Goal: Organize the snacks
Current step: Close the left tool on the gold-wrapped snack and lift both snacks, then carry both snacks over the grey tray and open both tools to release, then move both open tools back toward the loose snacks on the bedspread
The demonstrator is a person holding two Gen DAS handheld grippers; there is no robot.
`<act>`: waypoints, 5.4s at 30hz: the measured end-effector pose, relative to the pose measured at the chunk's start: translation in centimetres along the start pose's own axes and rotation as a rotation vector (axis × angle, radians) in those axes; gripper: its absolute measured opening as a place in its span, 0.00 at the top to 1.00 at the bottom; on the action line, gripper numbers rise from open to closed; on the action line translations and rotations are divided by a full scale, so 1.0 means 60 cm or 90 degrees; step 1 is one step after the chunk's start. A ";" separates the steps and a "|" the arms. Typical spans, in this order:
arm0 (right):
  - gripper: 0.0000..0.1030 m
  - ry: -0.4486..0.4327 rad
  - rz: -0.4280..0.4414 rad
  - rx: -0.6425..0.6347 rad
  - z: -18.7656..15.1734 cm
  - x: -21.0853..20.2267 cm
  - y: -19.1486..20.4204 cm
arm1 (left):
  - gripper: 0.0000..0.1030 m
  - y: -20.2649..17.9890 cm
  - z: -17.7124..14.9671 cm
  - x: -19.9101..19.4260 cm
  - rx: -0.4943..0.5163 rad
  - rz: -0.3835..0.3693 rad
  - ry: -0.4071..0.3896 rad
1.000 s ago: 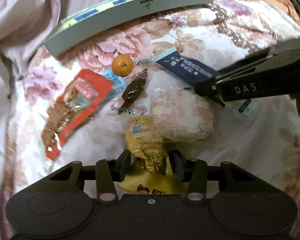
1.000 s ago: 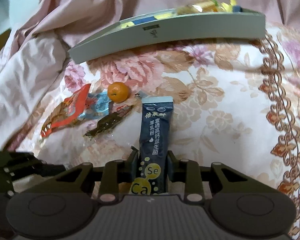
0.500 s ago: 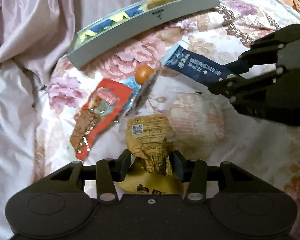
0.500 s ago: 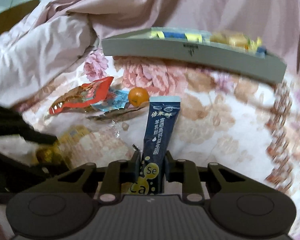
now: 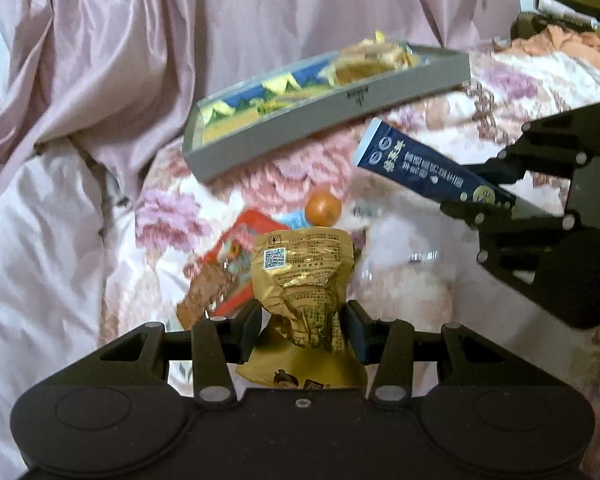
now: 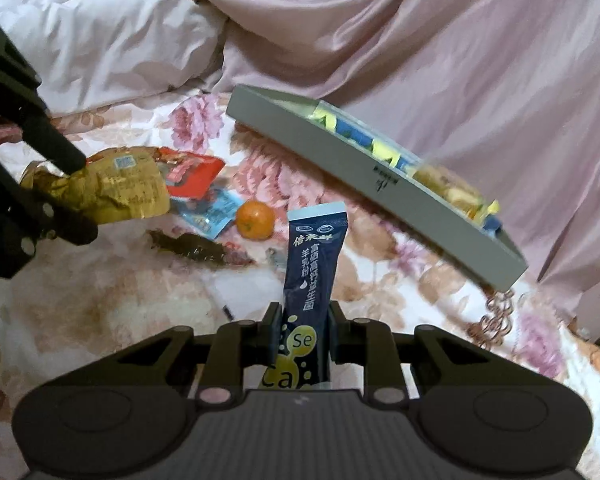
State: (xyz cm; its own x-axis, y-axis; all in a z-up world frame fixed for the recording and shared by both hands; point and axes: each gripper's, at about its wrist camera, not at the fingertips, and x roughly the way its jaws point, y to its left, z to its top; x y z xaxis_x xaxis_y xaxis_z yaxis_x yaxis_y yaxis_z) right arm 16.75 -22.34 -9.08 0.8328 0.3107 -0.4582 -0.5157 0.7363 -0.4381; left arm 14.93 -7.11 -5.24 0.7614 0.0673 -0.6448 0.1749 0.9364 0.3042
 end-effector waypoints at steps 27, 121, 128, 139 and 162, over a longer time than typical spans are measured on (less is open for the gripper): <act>0.75 -0.167 -0.139 0.197 0.018 -0.028 -0.135 | 0.53 0.050 0.216 0.049 -0.230 0.045 -0.172; 0.00 -0.347 -0.225 0.287 0.041 -0.104 -0.193 | 0.01 0.106 0.169 -0.039 -0.338 0.028 -0.263; 0.00 -0.345 -0.222 0.261 0.031 -0.153 -0.154 | 0.01 0.121 0.114 -0.072 -0.326 0.028 -0.257; 0.00 -0.296 -0.134 0.234 0.016 -0.186 -0.079 | 0.01 0.142 0.008 -0.084 -0.295 0.018 -0.211; 0.00 0.018 0.053 0.244 -0.026 -0.083 -0.023 | 0.01 0.114 -0.102 0.017 -0.167 -0.090 -0.034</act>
State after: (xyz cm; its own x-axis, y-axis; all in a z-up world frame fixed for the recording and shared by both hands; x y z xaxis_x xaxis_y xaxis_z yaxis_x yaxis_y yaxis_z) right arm 13.03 -25.84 -7.42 0.7822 0.3664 -0.5039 -0.4646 0.8819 -0.0800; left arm 13.04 1.45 -8.13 0.7739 -0.0824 -0.6280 0.1196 0.9927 0.0170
